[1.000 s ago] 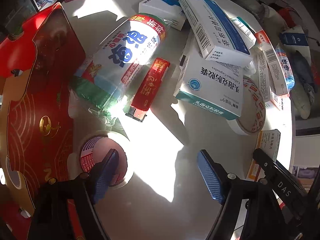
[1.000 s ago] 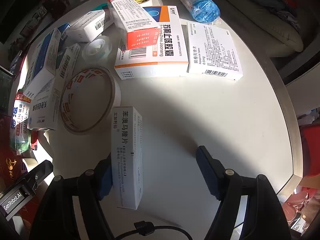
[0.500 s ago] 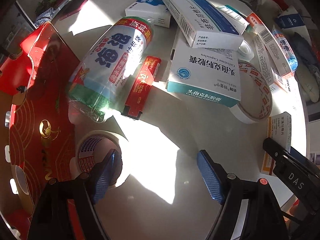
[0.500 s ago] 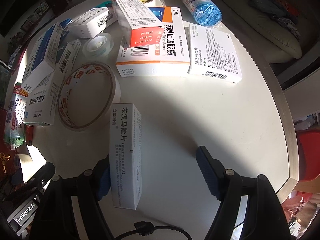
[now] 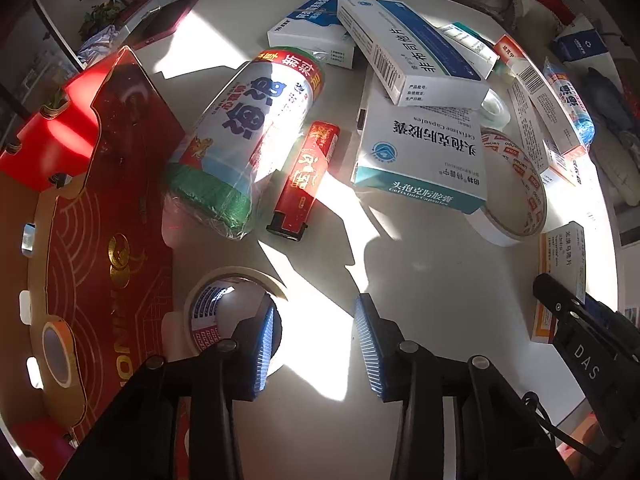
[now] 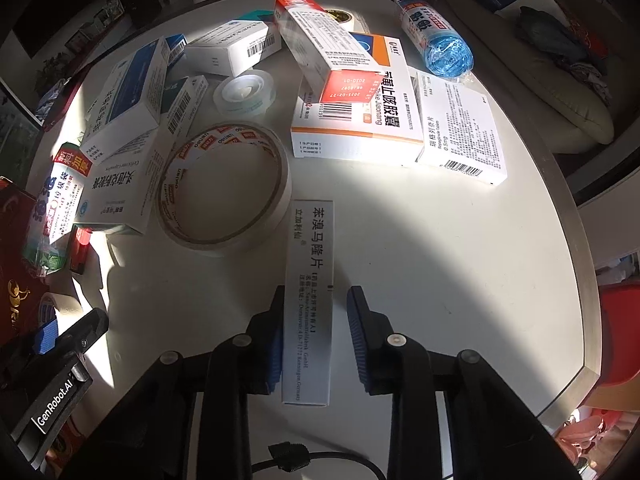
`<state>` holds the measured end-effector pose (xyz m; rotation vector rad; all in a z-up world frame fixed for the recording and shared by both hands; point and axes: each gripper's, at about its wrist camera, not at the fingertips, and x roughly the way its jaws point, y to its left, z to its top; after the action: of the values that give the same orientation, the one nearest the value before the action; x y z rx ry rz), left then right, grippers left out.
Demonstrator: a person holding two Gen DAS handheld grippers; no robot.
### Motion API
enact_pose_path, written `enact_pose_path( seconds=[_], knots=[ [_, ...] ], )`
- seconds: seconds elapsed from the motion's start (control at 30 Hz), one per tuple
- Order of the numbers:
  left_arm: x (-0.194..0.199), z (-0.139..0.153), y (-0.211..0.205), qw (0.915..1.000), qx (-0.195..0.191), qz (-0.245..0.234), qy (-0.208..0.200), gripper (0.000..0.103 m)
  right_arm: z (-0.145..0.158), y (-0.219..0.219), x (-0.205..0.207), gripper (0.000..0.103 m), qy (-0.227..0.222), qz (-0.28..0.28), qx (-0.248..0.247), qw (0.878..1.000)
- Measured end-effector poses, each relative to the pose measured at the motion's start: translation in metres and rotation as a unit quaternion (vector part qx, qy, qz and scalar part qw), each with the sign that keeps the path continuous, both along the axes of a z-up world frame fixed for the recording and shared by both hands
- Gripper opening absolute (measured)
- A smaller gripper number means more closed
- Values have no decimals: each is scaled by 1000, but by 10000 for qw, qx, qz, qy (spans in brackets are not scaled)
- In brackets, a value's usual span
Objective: Organize objects
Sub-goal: 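Grasp the white medicine box lying on the table with the right gripper, then lift the held medicine box and carry it over the cardboard box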
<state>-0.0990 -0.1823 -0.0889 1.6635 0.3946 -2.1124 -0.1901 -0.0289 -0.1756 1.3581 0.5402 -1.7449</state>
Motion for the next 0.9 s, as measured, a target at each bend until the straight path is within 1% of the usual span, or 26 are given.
enact_pose_path(
  seconds=[0.03,0.07,0.1,0.13,0.2,0.4,0.6,0.63,0.7,0.73,0.77,0.8,0.83,0.87,0.9],
  knots=[
    [0,1,-1,10000,-7,2,10,37,0,1,1,23,2,7,-15,10000],
    [0,3,-3,10000,-11,-2,17,33,0,3,1,22,0,13,-30,10000],
    [0,4,-4,10000,-11,-8,22,28,0,4,1,18,-3,28,-46,10000],
    [0,5,-5,10000,-6,-16,25,25,0,6,2,18,10,41,-53,10000],
    [0,8,-7,10000,39,-20,34,8,0,9,3,18,26,59,-87,9999],
    [3,15,-13,9998,159,-18,129,8,0,25,4,18,20,88,-180,9998],
    [16,23,-11,9991,339,-93,245,8,-5,48,3,18,-62,106,-251,9996],
    [19,24,-9,9990,352,-121,262,8,6,50,-9,18,-93,116,-277,9995],
    [25,27,-5,9986,393,-192,299,8,7,60,-5,18,-123,120,-300,9994],
    [28,28,-3,9984,417,-235,309,8,15,51,-5,18,-155,110,-310,9993],
    [32,30,0,9982,434,-275,321,9,13,58,-6,18,-185,112,-311,9993],
    [36,31,1,9979,451,-311,336,8,1,82,-8,18,-199,139,-321,9992],
    [40,33,3,9976,479,-344,359,8,0,90,-8,18,-187,156,-325,9992],
    [48,32,4,9974,501,-367,379,8,11,101,3,18,-157,151,-329,9992],
    [63,26,10,9971,520,-379,402,8,13,106,4,18,-148,151,-358,9991]
  ],
)
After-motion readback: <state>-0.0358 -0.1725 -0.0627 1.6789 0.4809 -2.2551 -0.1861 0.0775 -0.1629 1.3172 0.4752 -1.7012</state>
